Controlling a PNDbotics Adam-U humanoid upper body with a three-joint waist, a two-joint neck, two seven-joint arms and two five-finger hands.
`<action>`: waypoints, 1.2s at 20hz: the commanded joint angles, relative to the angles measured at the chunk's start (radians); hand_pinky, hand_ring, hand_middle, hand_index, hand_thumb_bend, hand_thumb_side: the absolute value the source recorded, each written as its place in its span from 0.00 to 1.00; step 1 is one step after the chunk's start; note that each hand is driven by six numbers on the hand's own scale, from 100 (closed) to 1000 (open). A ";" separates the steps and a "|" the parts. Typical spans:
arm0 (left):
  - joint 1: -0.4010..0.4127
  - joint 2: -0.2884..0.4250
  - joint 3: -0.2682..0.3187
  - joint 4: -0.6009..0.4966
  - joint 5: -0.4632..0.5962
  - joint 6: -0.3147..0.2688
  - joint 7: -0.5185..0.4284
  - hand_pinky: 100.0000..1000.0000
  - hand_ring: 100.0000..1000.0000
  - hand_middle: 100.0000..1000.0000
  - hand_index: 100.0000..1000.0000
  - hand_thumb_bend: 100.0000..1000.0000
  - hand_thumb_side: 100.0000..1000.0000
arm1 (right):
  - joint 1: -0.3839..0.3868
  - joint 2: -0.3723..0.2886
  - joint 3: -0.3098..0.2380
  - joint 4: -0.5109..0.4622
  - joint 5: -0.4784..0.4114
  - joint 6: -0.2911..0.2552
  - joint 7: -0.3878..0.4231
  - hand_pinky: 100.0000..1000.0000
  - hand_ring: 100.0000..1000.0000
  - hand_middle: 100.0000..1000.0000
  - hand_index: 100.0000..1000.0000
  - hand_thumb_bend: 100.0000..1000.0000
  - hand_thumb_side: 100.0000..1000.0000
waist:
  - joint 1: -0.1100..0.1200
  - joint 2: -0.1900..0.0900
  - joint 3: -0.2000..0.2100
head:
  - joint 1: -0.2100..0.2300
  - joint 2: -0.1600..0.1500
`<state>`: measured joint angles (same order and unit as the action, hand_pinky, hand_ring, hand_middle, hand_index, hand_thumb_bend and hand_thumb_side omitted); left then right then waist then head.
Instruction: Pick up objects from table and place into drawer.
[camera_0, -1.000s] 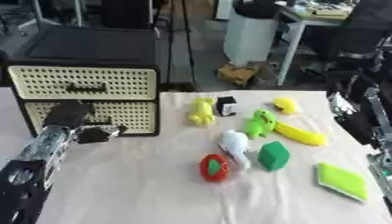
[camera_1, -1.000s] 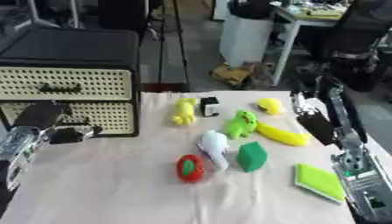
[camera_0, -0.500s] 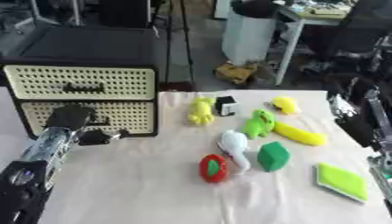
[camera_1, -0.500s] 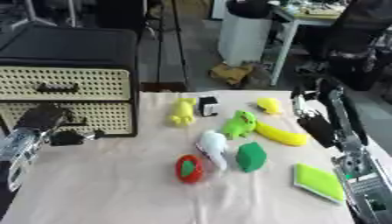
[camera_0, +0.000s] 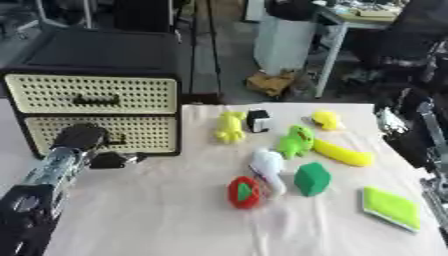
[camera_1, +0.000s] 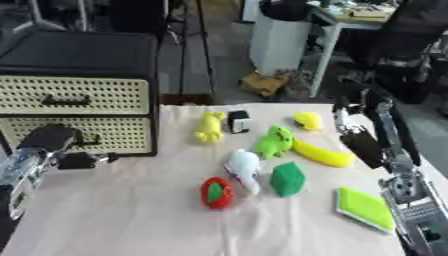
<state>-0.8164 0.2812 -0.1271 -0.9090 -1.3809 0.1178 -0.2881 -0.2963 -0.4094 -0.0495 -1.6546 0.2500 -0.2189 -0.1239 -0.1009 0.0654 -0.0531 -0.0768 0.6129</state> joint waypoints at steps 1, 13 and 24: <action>-0.002 0.017 -0.012 -0.033 0.006 -0.012 -0.034 0.00 0.00 0.00 0.48 0.75 1.00 | -0.015 -0.017 -0.010 -0.006 -0.008 -0.002 0.001 0.56 0.67 0.69 0.75 0.00 0.60 | 0.002 -0.010 0.002 | -0.003 -0.004; 0.107 0.075 -0.087 -0.314 0.063 -0.032 -0.145 0.00 0.00 0.00 0.42 0.70 1.00 | -0.012 -0.025 -0.014 -0.003 -0.005 -0.001 -0.002 0.56 0.67 0.69 0.75 0.00 0.61 | 0.012 -0.019 0.022 | -0.024 0.004; 0.270 0.085 -0.103 -0.618 0.141 -0.024 -0.239 0.00 0.00 0.00 0.43 0.69 1.00 | -0.006 -0.034 -0.017 0.000 -0.001 -0.001 -0.003 0.56 0.67 0.69 0.75 0.00 0.61 | 0.026 -0.030 0.040 | -0.040 0.007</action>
<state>-0.5250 0.3446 -0.2287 -1.4607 -1.2556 0.0955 -0.5203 -0.2903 -0.4102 -0.0558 -1.6460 0.2501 -0.2190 -0.1242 -0.0803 0.0517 -0.0129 -0.1144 0.6142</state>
